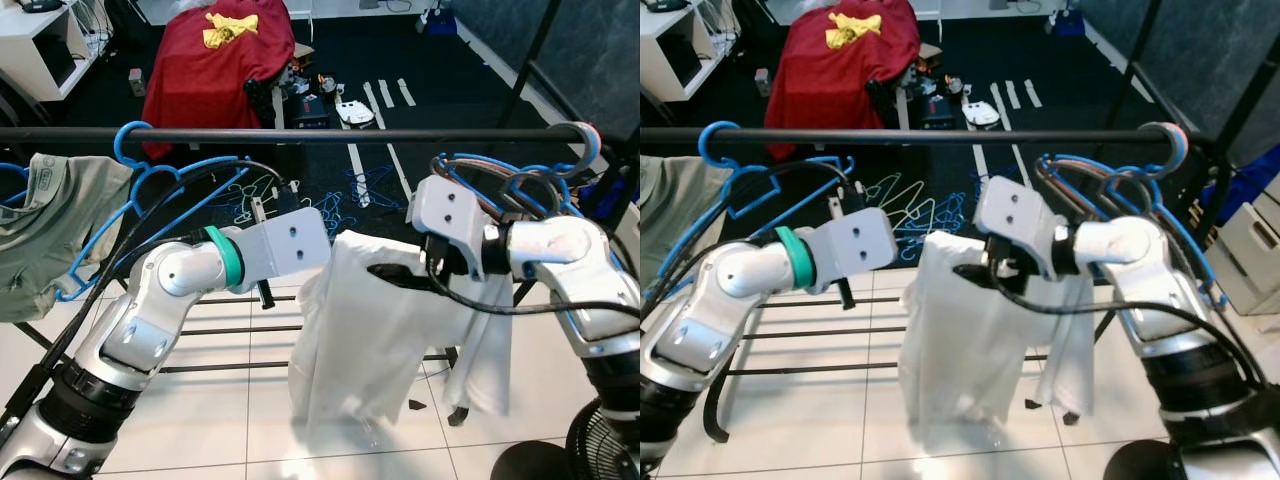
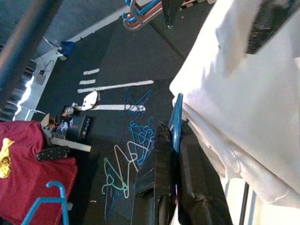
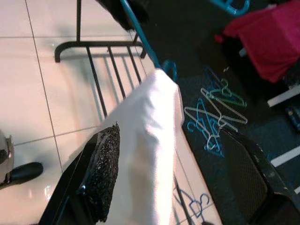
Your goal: Hang hanger
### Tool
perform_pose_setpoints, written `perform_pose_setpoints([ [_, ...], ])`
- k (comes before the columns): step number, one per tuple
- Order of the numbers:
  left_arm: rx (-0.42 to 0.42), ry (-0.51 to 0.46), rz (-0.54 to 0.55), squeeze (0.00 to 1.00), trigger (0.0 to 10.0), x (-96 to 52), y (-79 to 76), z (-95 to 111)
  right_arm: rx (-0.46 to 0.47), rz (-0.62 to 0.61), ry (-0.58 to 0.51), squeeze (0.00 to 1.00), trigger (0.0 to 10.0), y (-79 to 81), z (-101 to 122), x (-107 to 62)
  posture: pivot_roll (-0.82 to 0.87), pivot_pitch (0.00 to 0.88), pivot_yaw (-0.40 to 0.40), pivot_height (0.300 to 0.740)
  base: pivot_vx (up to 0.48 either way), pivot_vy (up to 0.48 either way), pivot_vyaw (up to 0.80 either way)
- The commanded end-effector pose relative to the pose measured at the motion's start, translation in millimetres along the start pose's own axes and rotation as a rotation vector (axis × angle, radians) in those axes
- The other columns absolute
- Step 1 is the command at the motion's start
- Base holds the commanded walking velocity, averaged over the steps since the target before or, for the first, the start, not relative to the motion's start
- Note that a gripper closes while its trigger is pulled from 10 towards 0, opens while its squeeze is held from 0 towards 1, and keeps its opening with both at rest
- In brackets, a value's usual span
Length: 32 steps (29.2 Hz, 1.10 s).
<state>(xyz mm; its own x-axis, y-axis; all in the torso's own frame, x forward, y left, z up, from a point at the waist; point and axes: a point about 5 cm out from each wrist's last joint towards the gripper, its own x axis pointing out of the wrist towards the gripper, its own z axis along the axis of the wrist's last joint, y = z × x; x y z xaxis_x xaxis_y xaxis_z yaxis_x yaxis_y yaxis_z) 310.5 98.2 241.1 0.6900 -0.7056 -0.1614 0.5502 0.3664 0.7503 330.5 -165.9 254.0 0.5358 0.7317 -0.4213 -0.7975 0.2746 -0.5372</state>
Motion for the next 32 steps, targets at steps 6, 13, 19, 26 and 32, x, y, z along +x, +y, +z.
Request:
perform_pose_setpoints([
  [6,0.043,-0.047,0.012,0.00,0.0,-2.4,-4.3,10.2,0.105,0.138,0.011,0.00,9.8,6.5,-8.9,6.1,-0.05,0.065,0.092,0.740,0.000,0.000,0.00],
  [13,0.058,-0.080,0.003,0.00,0.0,-3.9,-11.1,19.8,0.128,0.317,-0.009,0.00,10.0,10.5,-12.6,28.5,-0.03,0.078,0.073,0.740,0.000,0.000,0.00],
  [19,0.059,-0.085,0.002,0.00,0.0,-4.9,-11.8,22.2,0.117,0.278,0.043,0.00,10.0,7.0,-19.0,38.5,-0.02,0.082,0.064,0.740,0.000,0.000,0.00],
  [26,0.063,-0.096,0.002,0.00,0.0,-5.6,-13.1,26.0,0.137,0.171,0.167,0.00,6.2,0.2,-35.3,54.8,-0.02,0.083,0.060,0.740,0.000,0.000,0.00],
  [32,0.069,-0.104,0.002,0.00,0.0,-5.2,-13.4,28.1,0.177,0.156,0.178,0.00,0.0,-0.6,-40.1,61.3,-0.03,0.083,0.058,0.740,0.000,0.000,0.00],
])
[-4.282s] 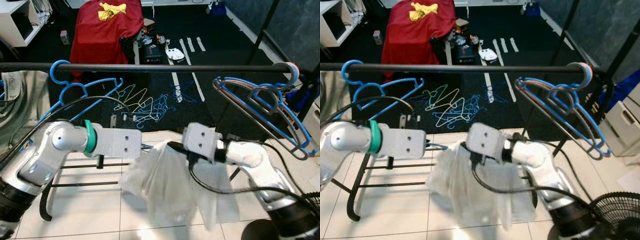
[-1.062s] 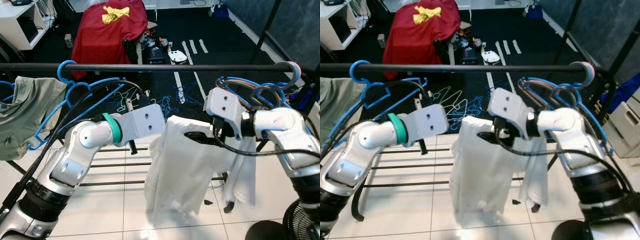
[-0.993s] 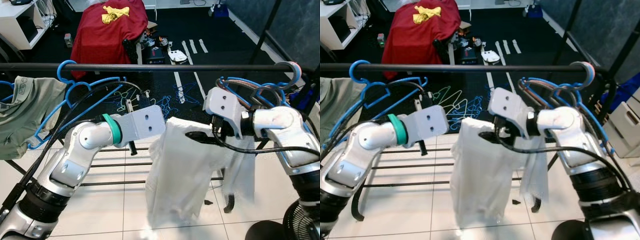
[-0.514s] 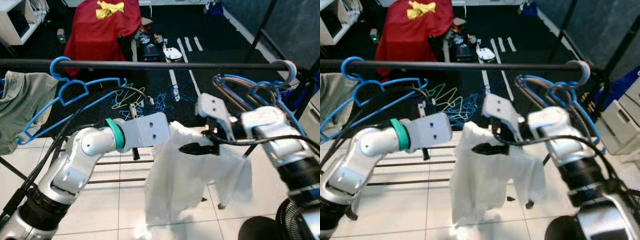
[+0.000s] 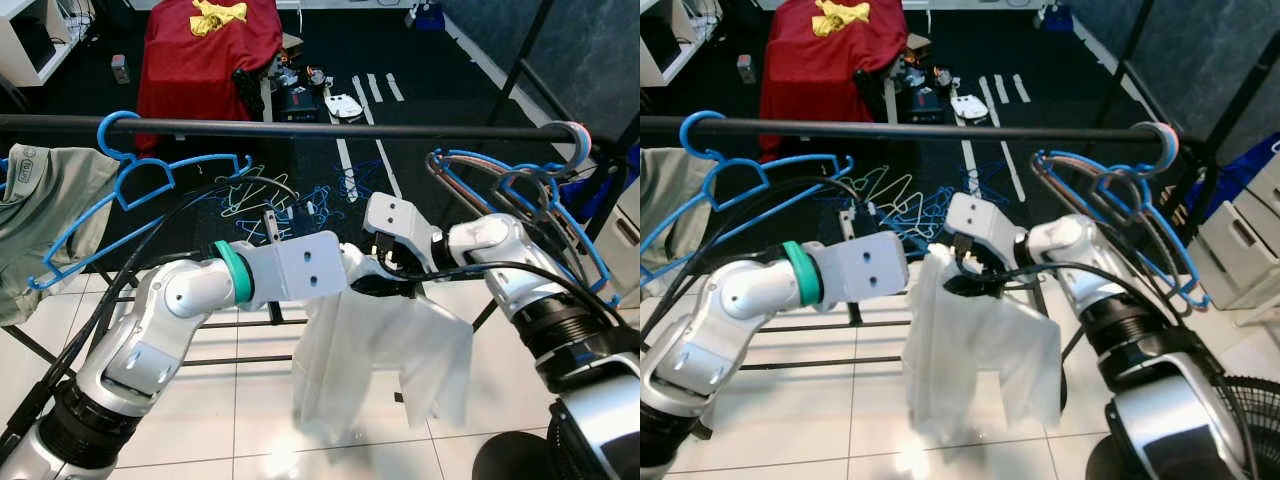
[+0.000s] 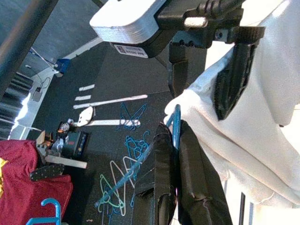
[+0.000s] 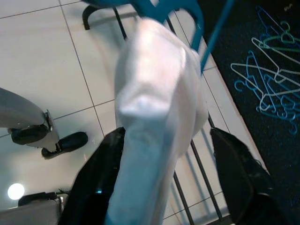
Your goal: Hang hanger
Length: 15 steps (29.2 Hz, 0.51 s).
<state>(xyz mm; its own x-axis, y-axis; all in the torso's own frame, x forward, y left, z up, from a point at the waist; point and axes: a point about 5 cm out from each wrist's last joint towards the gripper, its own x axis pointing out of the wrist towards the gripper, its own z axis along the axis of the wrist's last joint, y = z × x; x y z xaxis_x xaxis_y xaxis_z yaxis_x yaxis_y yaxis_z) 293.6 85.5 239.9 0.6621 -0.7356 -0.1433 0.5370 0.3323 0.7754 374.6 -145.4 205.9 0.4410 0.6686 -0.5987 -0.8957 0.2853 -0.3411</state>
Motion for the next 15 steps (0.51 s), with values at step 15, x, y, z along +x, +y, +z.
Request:
perform_pose_setpoints([
  [15,0.023,-0.068,0.007,0.00,0.0,-3.7,0.7,14.3,-0.048,0.128,-0.229,0.00,0.0,9.2,11.4,4.8,-0.02,0.083,0.060,0.740,0.000,0.000,0.00],
])
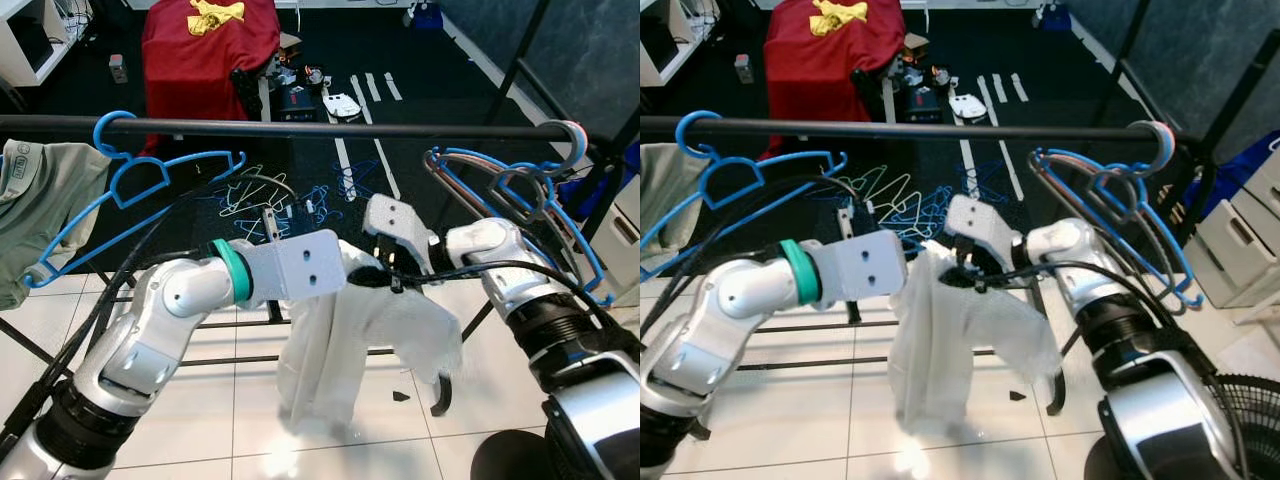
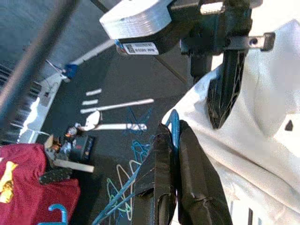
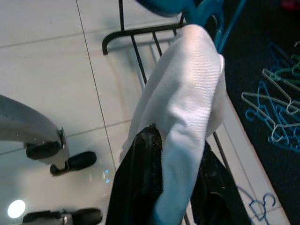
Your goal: Hang hanger
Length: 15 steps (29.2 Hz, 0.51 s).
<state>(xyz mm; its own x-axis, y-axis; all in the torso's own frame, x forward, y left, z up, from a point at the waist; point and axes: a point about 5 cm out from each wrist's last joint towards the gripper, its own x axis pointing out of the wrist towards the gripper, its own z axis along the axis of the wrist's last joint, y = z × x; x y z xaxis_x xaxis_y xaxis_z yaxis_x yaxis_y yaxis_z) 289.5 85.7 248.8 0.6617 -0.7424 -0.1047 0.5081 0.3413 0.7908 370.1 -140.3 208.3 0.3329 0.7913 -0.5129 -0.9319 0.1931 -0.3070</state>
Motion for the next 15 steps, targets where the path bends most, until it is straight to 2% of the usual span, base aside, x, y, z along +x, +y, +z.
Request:
perform_pose_setpoints([
  [1,0.002,-0.040,-0.021,0.00,0.0,0.5,-3.9,6.8,-0.021,0.028,-0.074,0.00,0.0,3.9,5.2,6.1,-0.02,0.083,0.060,0.740,0.000,0.000,0.00],
  [3,0.004,-0.033,-0.025,0.00,0.0,0.1,-2.7,4.9,-0.087,0.015,-0.093,0.00,0.0,5.2,9.1,8.5,-0.03,0.082,0.062,0.740,0.000,0.000,0.00],
  [5,0.004,-0.033,-0.025,0.00,0.0,0.1,-2.7,4.9,-0.087,0.015,-0.093,0.00,0.0,5.2,9.1,8.5,-0.03,0.082,0.062,0.740,0.000,0.000,0.00],
  [9,-0.002,-0.030,-0.022,0.00,0.0,-0.3,-0.5,3.5,-0.157,-0.029,-0.098,0.00,0.0,3.3,11.2,7.8,-0.02,0.074,0.065,0.740,0.000,0.000,0.00],
  [15,-0.012,-0.028,-0.015,0.00,0.0,-1.7,1.6,2.0,-0.200,-0.086,-0.119,0.00,0.0,1.4,13.1,5.4,-0.03,0.070,0.070,0.740,0.000,0.000,0.00],
])
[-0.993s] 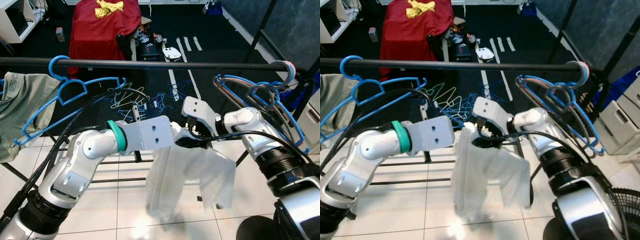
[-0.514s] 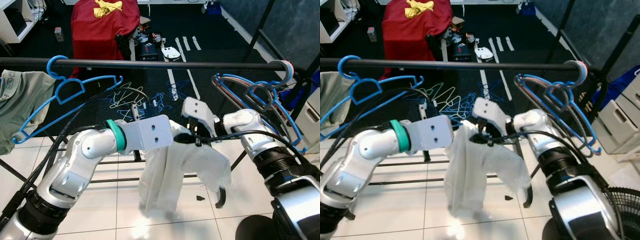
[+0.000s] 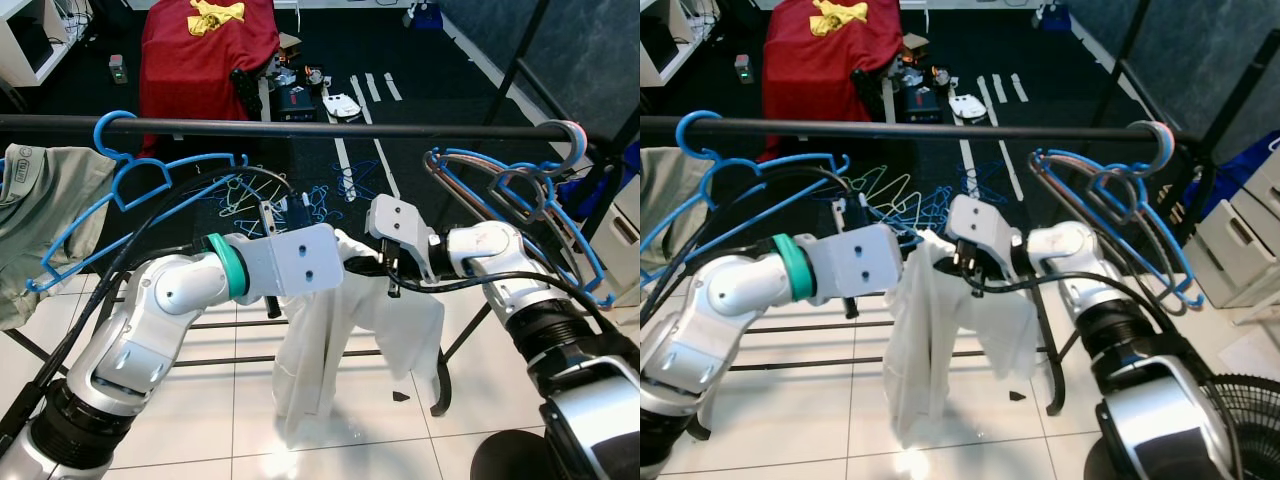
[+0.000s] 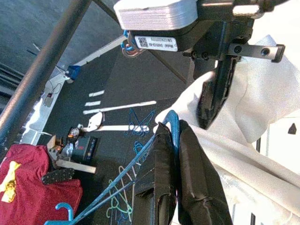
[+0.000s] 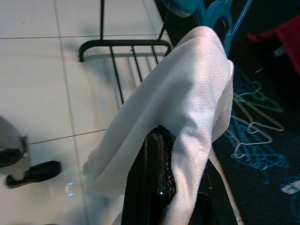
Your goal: Hang hanger
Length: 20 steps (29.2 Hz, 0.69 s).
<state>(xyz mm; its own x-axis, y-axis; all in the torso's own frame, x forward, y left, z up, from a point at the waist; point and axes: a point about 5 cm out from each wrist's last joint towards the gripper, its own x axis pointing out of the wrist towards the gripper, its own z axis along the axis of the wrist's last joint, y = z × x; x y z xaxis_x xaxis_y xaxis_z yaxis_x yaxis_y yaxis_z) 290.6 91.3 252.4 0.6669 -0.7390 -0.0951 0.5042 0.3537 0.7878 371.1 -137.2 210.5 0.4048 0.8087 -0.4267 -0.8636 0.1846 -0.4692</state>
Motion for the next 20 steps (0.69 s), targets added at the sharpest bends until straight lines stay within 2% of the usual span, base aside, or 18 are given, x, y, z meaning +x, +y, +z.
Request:
perform_pose_setpoints([
  [1,-0.019,-0.029,-0.021,0.00,0.0,1.1,-2.2,2.9,-0.088,-0.035,-0.062,0.00,0.0,0.8,9.7,2.6,-0.03,0.066,0.072,0.740,0.000,0.000,0.00],
  [3,-0.019,-0.029,-0.021,0.00,0.0,1.1,-2.2,2.9,-0.088,-0.035,-0.062,0.00,0.0,0.8,9.7,2.6,-0.03,0.066,0.072,0.740,0.000,0.000,0.00],
  [4,-0.044,-0.044,-0.002,0.00,0.0,0.4,0.2,3.1,-0.128,-0.093,-0.073,0.00,0.0,-0.8,10.4,0.0,-0.03,0.063,0.074,0.740,0.000,0.000,0.00],
  [5,-0.044,-0.044,-0.002,0.00,0.0,0.4,0.2,3.1,-0.128,-0.093,-0.073,0.00,0.0,-0.8,10.4,0.0,-0.03,0.063,0.074,0.740,0.000,0.000,0.00],
  [6,-0.100,-0.089,0.006,0.00,10.0,-4.2,1.1,3.9,-0.155,-0.165,-0.115,0.00,0.0,-2.4,14.0,-5.2,-0.03,0.056,0.077,0.740,0.000,0.000,0.00],
  [8,-0.260,-0.178,0.009,0.00,10.0,-17.7,3.4,5.9,-0.203,-0.241,-0.168,0.00,0.0,0.1,17.8,-15.1,-0.02,0.053,0.078,0.740,0.000,0.000,0.00],
  [9,-0.260,-0.178,0.009,0.00,10.0,-17.7,3.4,5.9,-0.203,-0.241,-0.168,0.00,0.0,0.1,17.8,-15.1,-0.02,0.053,0.078,0.740,0.000,0.000,0.00],
  [10,-0.354,-0.219,-0.017,0.00,10.0,-28.6,5.4,5.5,-0.208,-0.255,-0.184,0.00,0.0,3.7,17.8,-19.5,-0.02,0.053,0.080,0.740,0.000,0.000,0.00],
  [11,-0.354,-0.219,-0.017,0.00,10.0,-28.6,5.4,5.5,-0.208,-0.255,-0.184,0.00,0.0,3.7,17.8,-19.5,-0.02,0.053,0.080,0.740,0.000,0.000,0.00],
  [13,-0.472,-0.263,-0.084,0.00,10.0,-44.9,6.9,4.6,-0.209,-0.265,-0.195,0.00,0.0,9.6,15.6,-24.9,-0.02,0.052,0.082,0.740,0.000,0.000,0.00],
  [14,-0.472,-0.263,-0.084,0.00,10.0,-44.9,6.9,4.6,-0.209,-0.265,-0.195,0.00,0.0,9.6,15.6,-24.9,-0.02,0.052,0.082,0.740,0.000,0.000,0.00],
  [15,-0.519,-0.290,-0.135,0.00,10.0,-55.7,7.2,4.4,-0.194,-0.274,-0.203,0.00,0.0,13.3,13.4,-28.3,-0.02,0.052,0.085,0.740,0.000,0.000,0.00],
  [17,-0.519,-0.290,-0.135,0.00,10.0,-55.7,7.2,4.4,-0.194,-0.274,-0.203,0.00,0.0,13.3,13.4,-28.3,-0.02,0.052,0.085,0.740,0.000,0.000,0.00],
  [19,-0.664,-0.343,-0.196,0.00,10.0,-74.7,10.3,1.9,-0.163,-0.285,-0.215,0.00,0.0,22.8,8.5,-36.3,-0.02,0.052,0.090,0.740,0.000,0.000,0.00],
  [20,-0.725,-0.342,-0.185,0.00,10.0,-78.8,11.8,-2.8,-0.145,-0.271,-0.226,0.00,0.0,27.8,8.5,-39.7,-0.02,0.052,0.095,0.740,0.000,0.000,0.00],
])
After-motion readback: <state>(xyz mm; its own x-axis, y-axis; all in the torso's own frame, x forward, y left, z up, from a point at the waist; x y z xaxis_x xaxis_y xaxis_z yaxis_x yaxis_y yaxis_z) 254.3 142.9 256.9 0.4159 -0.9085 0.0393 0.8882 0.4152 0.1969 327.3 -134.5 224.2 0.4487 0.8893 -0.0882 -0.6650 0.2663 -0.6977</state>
